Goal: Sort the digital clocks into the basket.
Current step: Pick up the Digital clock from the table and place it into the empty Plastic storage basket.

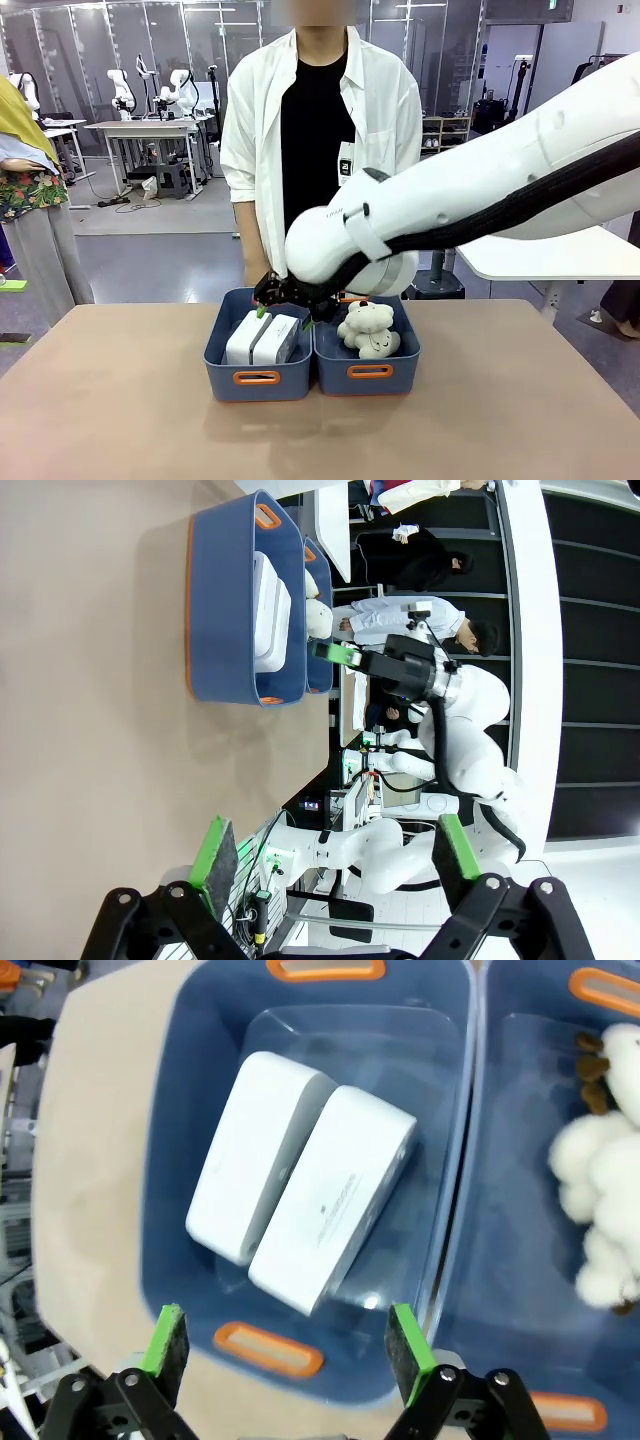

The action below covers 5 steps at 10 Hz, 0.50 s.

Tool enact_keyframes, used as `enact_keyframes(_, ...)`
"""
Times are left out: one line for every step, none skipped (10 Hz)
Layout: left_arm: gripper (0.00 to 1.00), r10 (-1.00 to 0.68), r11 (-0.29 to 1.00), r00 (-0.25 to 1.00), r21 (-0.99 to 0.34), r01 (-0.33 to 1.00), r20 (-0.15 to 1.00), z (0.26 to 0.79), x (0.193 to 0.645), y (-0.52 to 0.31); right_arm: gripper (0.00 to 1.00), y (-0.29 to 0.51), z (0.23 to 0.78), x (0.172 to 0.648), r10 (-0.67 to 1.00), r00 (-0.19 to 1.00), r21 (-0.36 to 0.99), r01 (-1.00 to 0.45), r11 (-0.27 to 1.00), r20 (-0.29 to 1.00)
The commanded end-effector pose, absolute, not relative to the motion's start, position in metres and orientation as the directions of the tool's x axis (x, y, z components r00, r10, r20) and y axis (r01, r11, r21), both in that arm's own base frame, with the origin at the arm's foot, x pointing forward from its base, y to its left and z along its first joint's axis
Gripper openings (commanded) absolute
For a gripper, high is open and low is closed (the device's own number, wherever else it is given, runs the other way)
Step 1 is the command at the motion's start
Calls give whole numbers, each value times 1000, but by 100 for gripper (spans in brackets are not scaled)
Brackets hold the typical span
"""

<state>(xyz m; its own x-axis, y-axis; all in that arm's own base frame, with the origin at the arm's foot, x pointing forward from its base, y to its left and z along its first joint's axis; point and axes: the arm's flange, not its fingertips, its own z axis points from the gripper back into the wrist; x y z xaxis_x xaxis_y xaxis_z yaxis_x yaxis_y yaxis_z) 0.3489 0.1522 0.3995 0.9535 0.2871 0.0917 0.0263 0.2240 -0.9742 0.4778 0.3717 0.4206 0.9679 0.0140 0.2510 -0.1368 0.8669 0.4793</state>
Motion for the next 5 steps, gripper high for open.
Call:
enact_keyframes(100, 287, 214, 955, -977, 15, 77, 406, 346, 153, 100, 305, 471, 453, -16, 982, 574, -98, 813, 191)
enact_keyframes(100, 287, 214, 955, -977, 15, 77, 406, 346, 153, 100, 270, 486, 441, -50, 980, 621, -83, 780, 193)
enact_keyframes(100, 287, 214, 955, -977, 15, 77, 406, 346, 153, 100, 237, 493, 427, -57, 985, 674, -70, 735, 164)
enact_keyframes(100, 287, 214, 955, -977, 15, 77, 406, 346, 153, 100, 198, 497, 412, -94, 986, 729, -34, 684, 135)
enact_keyframes(100, 287, 214, 955, -977, 15, 77, 406, 346, 153, 100, 157, 501, 395, -139, 984, 766, 1, 643, 115)
